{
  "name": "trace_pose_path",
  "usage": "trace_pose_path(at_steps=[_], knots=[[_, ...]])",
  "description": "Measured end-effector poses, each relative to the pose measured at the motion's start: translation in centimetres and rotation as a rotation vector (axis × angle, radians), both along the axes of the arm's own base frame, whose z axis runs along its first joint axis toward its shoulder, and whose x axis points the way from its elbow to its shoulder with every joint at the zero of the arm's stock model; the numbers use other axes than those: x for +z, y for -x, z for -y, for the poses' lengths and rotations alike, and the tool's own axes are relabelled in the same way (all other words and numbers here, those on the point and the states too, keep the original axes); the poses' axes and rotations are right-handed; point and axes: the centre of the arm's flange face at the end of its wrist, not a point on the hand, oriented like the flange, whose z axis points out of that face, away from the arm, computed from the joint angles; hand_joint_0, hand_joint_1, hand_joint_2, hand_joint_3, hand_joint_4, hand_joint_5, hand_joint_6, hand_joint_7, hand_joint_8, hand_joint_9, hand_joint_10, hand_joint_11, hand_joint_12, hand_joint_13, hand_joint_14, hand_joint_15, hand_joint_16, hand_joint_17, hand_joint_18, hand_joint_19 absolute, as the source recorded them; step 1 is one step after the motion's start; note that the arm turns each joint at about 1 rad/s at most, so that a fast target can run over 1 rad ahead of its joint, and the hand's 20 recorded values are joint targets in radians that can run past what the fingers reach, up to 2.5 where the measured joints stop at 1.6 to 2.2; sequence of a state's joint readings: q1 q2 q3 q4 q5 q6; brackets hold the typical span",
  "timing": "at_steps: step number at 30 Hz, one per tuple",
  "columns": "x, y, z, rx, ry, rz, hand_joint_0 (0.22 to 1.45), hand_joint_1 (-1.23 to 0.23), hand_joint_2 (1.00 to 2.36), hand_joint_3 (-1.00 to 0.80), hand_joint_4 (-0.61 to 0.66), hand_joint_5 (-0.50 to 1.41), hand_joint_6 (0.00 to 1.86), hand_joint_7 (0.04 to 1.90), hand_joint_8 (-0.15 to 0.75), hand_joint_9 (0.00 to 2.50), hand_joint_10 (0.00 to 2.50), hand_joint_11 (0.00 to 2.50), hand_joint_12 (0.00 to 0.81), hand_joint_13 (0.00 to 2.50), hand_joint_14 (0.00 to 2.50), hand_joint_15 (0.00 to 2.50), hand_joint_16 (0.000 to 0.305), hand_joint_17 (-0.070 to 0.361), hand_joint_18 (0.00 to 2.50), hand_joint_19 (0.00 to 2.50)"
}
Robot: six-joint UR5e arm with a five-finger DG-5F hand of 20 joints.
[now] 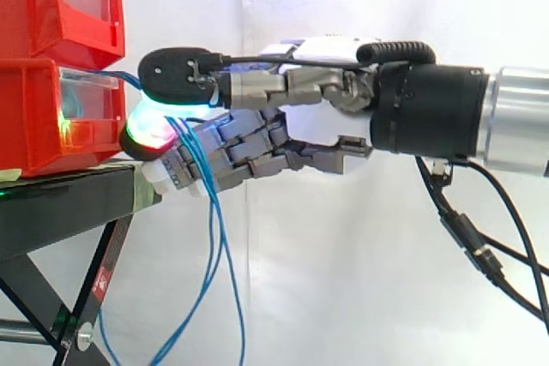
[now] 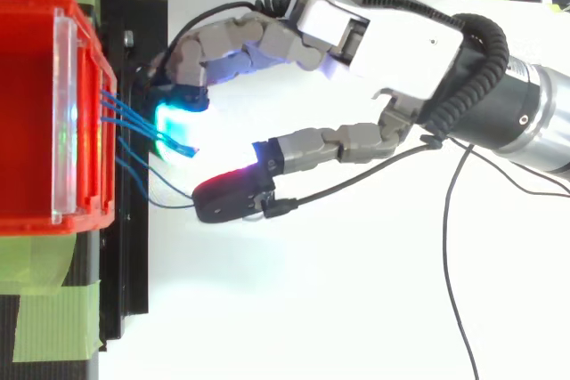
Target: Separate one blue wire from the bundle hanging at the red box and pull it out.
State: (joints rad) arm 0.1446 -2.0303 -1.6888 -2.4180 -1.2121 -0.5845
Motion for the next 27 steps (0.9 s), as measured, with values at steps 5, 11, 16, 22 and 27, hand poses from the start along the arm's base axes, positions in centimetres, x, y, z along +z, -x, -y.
trace_pose_path(at_steps=[5,11,16,22,27], knots=[[1.1,0.3,-0.1,0.020,-0.008,-0.072,0.61,-0.74,1.03,-0.06,0.00,-0.13,0.74,1.13,0.333,0.96,0.02,0.50,0.329,0.81,0.02,0.46,0.045,0.102,0.41,0.32],[3.1,1.1,-0.3,0.031,-0.040,-0.083,0.61,-0.74,1.03,-0.05,0.00,-0.13,0.74,1.13,0.340,0.98,0.01,0.51,0.331,0.83,0.02,0.48,0.045,0.102,0.42,0.33],[5.0,2.0,-0.5,0.037,-0.054,-0.086,0.61,-0.74,1.03,-0.05,0.00,-0.12,0.74,1.14,0.339,0.98,0.02,0.50,0.333,0.84,0.02,0.48,0.045,0.102,0.42,0.34],[5.8,2.7,-0.5,0.040,-0.060,-0.113,0.61,-0.74,1.03,-0.05,0.00,-0.12,0.74,1.15,0.339,0.98,0.01,0.51,0.332,0.84,0.02,0.48,0.045,0.101,0.42,0.34],[5.4,3.3,-0.5,0.042,-0.095,-0.160,0.61,-0.74,1.03,-0.05,0.00,-0.12,0.74,1.14,0.345,0.99,0.01,0.51,0.331,0.84,0.02,0.48,0.045,0.101,0.42,0.34]])
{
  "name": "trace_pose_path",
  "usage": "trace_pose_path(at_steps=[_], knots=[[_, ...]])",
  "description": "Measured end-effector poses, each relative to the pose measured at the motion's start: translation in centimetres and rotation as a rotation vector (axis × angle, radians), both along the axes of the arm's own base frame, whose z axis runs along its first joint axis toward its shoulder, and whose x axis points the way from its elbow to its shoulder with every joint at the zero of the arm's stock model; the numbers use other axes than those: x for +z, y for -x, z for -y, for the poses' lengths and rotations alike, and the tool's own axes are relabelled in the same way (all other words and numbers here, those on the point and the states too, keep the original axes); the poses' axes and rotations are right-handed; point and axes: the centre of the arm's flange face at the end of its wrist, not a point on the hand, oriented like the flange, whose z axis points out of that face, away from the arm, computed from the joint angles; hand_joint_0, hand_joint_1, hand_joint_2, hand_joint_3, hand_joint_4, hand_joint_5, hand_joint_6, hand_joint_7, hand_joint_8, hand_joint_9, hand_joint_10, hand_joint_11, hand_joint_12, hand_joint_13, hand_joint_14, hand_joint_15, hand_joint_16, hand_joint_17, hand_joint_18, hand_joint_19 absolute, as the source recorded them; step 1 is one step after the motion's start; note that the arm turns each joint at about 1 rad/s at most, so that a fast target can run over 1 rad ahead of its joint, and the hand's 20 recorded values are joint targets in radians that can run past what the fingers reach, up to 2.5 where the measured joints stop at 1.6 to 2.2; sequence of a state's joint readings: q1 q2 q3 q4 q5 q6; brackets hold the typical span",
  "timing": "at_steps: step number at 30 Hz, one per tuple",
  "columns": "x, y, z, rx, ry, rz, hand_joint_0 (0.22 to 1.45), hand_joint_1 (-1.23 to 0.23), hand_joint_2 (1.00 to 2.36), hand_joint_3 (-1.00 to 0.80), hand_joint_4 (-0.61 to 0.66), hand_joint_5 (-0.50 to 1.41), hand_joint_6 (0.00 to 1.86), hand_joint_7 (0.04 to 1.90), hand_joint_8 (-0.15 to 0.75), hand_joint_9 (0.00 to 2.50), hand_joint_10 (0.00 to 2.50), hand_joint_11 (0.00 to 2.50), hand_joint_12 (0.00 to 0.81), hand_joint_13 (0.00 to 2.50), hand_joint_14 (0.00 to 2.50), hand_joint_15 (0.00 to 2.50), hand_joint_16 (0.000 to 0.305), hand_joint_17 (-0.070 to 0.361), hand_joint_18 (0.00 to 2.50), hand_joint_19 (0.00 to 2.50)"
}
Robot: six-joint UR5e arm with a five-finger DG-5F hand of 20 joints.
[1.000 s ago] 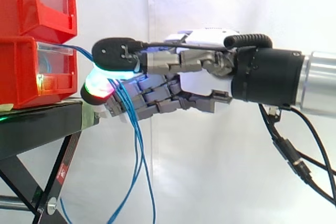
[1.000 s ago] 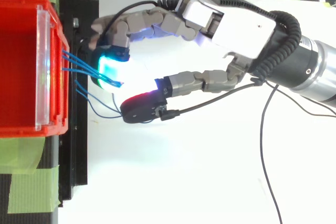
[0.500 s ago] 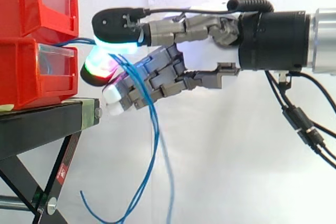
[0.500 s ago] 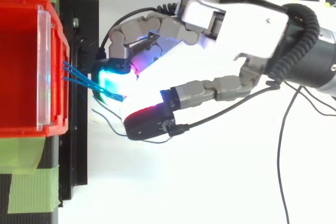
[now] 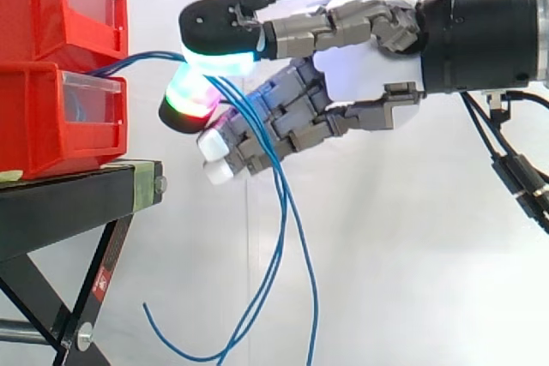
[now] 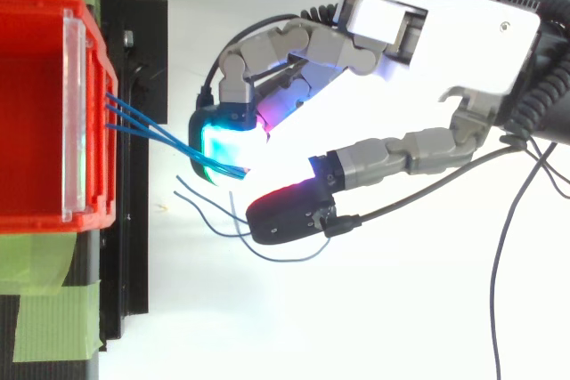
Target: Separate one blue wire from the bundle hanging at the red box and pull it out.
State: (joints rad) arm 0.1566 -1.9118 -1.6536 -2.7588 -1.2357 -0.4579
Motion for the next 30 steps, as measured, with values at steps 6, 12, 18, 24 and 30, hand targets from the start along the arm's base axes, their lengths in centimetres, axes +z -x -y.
trace_pose_path(at_steps=[6,12,18,24,30], knots=[[-0.9,1.1,0.0,0.006,-0.115,-0.084,0.61,-0.74,1.03,-0.05,0.00,-0.12,0.74,1.15,0.345,0.99,0.01,0.51,0.330,0.84,0.02,0.47,0.045,0.101,0.42,0.34],[-1.4,1.8,-0.1,0.007,-0.198,-0.126,0.61,-0.74,1.03,-0.05,-0.01,-0.12,0.74,1.15,0.349,0.99,0.02,0.50,0.332,0.84,0.02,0.48,0.045,0.100,0.42,0.34],[-1.6,2.0,-0.2,0.004,-0.264,-0.135,0.61,-0.74,1.03,-0.04,-0.01,-0.12,0.74,1.14,0.347,1.00,0.02,0.51,0.330,0.84,0.02,0.48,0.044,0.100,0.42,0.34],[-1.7,2.3,-0.3,0.003,-0.351,-0.142,0.61,-0.73,1.03,-0.05,0.00,-0.12,0.73,1.16,0.376,1.17,0.02,0.71,0.338,1.03,0.03,0.72,0.042,0.096,0.48,0.39],[-2.0,2.7,-0.6,-0.016,-0.476,-0.164,0.61,-0.72,1.03,-0.06,0.00,-0.13,0.74,1.17,0.343,1.30,0.02,1.06,0.322,1.22,0.03,1.23,0.043,0.097,0.58,0.52]])
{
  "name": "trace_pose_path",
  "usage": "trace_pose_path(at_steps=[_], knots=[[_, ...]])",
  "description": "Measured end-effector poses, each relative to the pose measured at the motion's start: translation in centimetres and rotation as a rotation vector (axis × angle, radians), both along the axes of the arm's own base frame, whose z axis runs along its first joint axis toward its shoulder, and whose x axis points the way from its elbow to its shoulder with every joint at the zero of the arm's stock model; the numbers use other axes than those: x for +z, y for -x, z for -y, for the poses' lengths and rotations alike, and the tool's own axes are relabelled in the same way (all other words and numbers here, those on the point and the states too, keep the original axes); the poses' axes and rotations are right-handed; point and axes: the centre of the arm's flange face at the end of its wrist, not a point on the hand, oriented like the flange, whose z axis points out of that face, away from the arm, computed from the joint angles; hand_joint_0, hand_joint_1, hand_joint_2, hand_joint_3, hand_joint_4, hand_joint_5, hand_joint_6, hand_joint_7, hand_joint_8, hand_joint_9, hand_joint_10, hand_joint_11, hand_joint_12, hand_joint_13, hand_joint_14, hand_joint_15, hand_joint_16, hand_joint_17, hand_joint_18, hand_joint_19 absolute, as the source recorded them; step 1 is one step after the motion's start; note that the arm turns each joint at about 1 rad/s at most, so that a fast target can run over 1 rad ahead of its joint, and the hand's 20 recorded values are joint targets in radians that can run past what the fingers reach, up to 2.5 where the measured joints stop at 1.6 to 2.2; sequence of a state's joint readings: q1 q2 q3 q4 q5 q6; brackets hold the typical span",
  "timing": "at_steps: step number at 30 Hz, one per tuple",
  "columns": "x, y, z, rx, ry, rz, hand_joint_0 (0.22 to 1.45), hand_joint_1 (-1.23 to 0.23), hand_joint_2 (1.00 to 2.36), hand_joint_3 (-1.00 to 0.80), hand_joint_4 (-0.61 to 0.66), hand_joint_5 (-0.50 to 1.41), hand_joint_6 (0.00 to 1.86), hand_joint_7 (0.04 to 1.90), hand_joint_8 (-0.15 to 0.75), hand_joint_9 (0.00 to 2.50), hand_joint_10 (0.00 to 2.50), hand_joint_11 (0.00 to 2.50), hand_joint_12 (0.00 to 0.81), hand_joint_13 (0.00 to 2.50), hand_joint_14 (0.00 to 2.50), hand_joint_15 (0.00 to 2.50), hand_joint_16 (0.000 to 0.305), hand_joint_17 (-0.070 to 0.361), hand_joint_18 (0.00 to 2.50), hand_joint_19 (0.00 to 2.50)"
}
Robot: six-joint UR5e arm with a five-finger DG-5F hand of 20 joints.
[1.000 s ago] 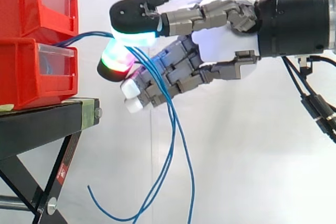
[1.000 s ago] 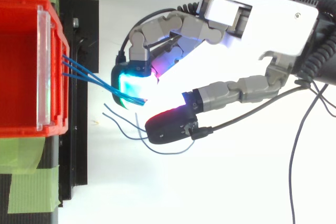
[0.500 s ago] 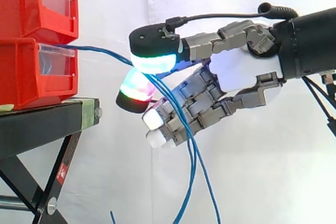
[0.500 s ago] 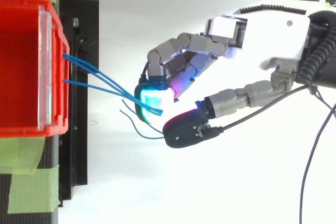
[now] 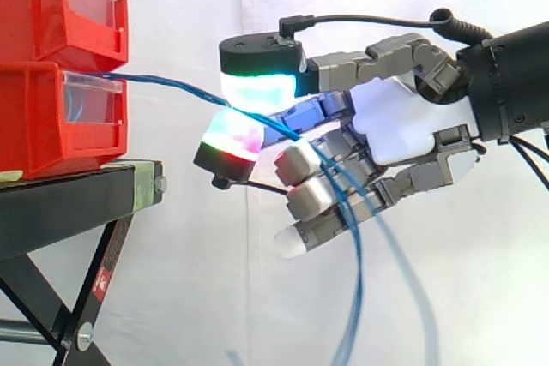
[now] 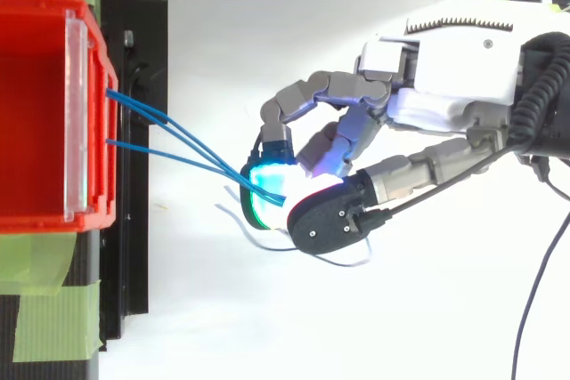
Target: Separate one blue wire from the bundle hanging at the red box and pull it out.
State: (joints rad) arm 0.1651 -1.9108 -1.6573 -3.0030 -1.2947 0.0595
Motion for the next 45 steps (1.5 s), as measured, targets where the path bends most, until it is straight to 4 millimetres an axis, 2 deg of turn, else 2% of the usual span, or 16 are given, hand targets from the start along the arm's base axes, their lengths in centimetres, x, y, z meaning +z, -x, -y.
trace_pose_path(at_steps=[10,15,24,29,37,45], knots=[[-0.2,0.2,-0.3,-0.062,-0.223,0.003,0.62,-0.71,1.03,-0.07,0.01,-0.14,0.74,1.15,0.335,1.21,0.02,1.06,0.288,1.35,0.02,1.55,0.045,0.101,0.60,0.57],[-0.2,0.3,-0.3,-0.067,-0.241,0.002,0.62,-0.71,1.03,-0.08,0.01,-0.14,0.74,1.14,0.334,1.21,0.02,1.14,0.281,1.44,0.03,1.85,0.046,0.103,0.79,0.84],[0.0,0.3,-0.4,-0.047,-0.187,-0.002,0.62,-0.75,1.03,-0.06,-0.02,-0.13,0.74,1.13,0.331,1.24,0.02,1.18,0.272,1.42,0.29,1.79,0.044,0.099,0.87,0.97],[2.1,0.8,-0.2,-0.020,-0.092,0.024,0.63,-0.76,1.04,-0.06,-0.02,-0.13,0.73,1.15,0.331,1.24,0.02,1.20,0.271,1.42,0.37,1.80,0.043,0.098,0.91,1.03],[6.2,2.0,0.2,0.011,0.100,0.072,0.63,-0.76,1.03,-0.06,0.00,-0.13,0.73,1.15,0.323,1.23,0.02,1.20,0.275,1.42,0.31,1.81,0.044,0.100,0.90,1.02],[7.9,2.5,1.1,-0.023,0.308,0.077,0.63,-0.79,1.04,-0.04,0.05,-0.13,0.73,1.14,0.322,1.17,0.02,1.19,0.269,1.40,0.29,1.83,0.045,0.101,0.88,1.01]])
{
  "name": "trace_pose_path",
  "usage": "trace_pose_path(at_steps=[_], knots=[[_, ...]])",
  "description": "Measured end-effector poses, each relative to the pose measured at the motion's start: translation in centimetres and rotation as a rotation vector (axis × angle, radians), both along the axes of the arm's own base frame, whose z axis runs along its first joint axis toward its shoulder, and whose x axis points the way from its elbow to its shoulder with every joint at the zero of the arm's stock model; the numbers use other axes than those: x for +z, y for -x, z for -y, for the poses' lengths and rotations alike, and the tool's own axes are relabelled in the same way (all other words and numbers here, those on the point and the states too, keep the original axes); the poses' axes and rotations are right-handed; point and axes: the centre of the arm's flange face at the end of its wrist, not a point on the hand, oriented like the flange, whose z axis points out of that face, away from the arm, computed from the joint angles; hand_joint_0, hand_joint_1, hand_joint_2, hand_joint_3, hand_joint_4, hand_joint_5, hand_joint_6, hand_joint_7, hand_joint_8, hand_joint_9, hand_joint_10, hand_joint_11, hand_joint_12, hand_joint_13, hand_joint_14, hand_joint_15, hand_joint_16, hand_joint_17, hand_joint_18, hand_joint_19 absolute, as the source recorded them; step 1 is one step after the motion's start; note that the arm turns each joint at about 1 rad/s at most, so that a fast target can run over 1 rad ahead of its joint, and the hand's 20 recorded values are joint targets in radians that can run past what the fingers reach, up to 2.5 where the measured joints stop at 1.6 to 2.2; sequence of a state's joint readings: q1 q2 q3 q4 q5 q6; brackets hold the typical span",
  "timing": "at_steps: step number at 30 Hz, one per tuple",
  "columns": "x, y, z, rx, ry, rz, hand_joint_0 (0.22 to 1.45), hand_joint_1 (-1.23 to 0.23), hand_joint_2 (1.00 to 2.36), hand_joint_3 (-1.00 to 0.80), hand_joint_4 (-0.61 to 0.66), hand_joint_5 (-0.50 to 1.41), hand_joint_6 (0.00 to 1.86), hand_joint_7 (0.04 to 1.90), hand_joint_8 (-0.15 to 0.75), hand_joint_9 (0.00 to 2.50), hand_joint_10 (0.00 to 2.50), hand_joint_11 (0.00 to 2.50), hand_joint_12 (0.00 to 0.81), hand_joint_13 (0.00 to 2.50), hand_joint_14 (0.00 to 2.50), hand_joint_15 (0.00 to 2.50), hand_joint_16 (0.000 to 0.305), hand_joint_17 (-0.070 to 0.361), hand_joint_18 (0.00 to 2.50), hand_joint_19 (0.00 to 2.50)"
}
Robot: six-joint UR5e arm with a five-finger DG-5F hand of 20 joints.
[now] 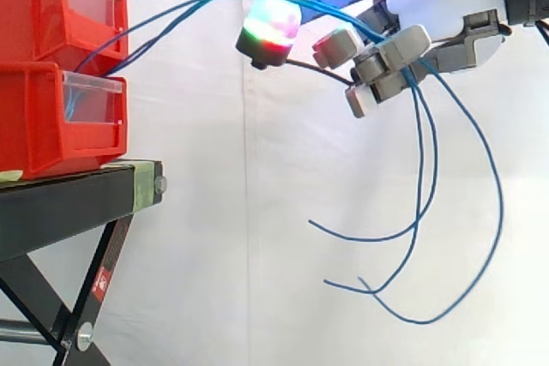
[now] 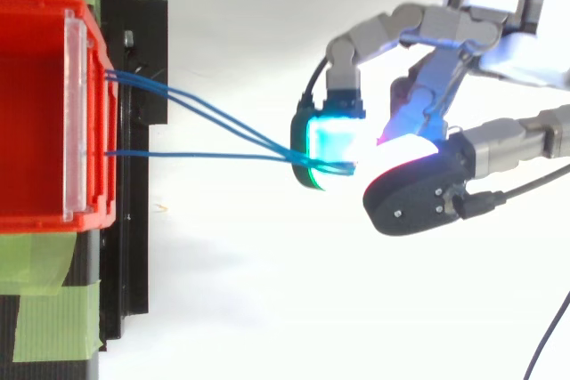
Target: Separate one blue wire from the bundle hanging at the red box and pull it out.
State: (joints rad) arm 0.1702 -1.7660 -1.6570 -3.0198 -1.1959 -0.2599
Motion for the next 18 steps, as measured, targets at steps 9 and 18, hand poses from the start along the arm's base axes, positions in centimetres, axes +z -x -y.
trace_pose_path(at_steps=[9,18], knots=[[0.20,-0.02,0.62,-0.004,0.122,-0.012,0.64,-0.81,1.04,-0.05,0.09,-0.12,0.73,1.15,0.321,1.13,0.02,1.17,0.274,1.38,0.29,1.83,0.045,0.102,0.85,0.99],[0.80,-0.68,0.84,-0.011,0.142,0.045,0.64,-0.82,1.04,-0.03,0.14,-0.12,0.74,1.16,0.333,1.10,0.02,1.17,0.281,1.37,0.32,1.83,0.045,0.102,0.84,1.01]])
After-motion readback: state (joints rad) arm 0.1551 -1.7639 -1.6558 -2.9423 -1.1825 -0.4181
